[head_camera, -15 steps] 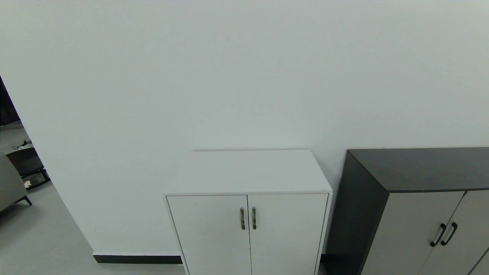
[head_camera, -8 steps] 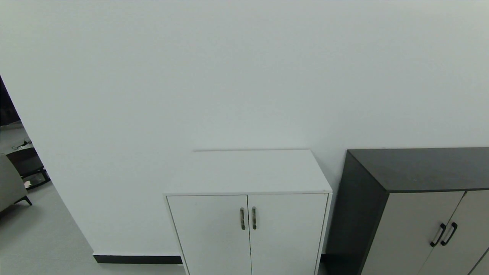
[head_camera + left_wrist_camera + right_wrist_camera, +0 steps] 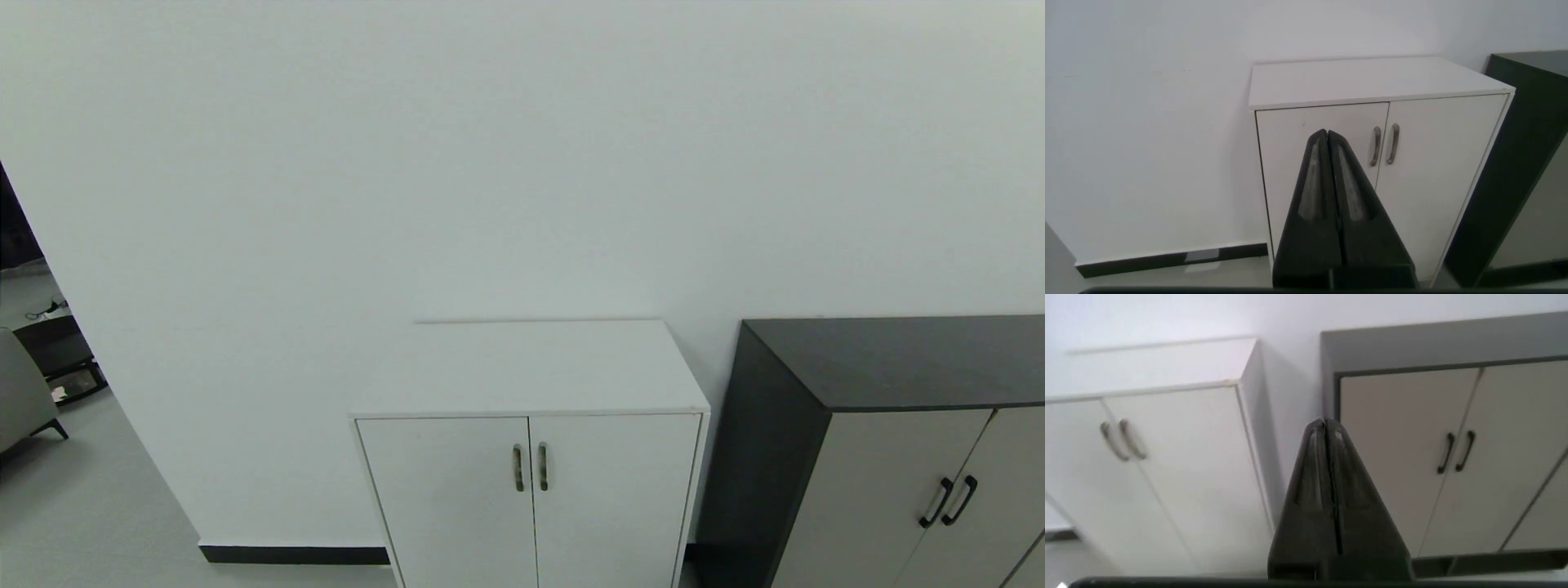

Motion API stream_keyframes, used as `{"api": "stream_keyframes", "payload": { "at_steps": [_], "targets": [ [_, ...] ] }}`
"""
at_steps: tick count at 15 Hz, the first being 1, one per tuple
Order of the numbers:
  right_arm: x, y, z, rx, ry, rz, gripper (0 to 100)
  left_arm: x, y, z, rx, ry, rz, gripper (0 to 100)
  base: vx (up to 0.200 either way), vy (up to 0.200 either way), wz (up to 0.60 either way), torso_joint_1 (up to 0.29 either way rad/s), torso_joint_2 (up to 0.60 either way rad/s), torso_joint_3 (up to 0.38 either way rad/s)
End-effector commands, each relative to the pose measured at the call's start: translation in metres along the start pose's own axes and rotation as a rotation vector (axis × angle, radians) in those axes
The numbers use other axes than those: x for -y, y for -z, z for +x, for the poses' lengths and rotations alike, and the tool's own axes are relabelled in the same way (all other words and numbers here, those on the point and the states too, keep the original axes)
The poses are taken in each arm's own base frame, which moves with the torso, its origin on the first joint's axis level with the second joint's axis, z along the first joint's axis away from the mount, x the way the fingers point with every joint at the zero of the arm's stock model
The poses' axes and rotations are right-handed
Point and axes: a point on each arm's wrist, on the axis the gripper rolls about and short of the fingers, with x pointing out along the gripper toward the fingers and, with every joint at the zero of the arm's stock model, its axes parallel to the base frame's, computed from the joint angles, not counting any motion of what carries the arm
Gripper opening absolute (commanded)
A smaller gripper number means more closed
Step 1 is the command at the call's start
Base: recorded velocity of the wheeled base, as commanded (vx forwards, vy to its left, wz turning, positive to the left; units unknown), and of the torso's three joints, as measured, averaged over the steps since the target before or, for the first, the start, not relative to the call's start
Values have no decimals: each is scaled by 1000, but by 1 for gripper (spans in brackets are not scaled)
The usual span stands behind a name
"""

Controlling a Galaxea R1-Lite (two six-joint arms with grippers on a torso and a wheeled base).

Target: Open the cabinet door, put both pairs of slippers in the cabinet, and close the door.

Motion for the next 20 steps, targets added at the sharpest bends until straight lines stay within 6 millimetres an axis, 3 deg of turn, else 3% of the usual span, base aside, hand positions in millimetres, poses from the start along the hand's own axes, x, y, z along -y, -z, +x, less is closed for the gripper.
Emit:
{"api": "stream_keyframes", "payload": {
  "at_steps": [1,20],
  "targets": [
    [0,1,-4,47,20,5,0,0,0,0,-1,0,1,0,0,0,0,0,0,0],
    [0,1,-5,76,30,43,0,0,0,0,-1,0,-1,0,0,0,0,0,0,0]
  ]
}}
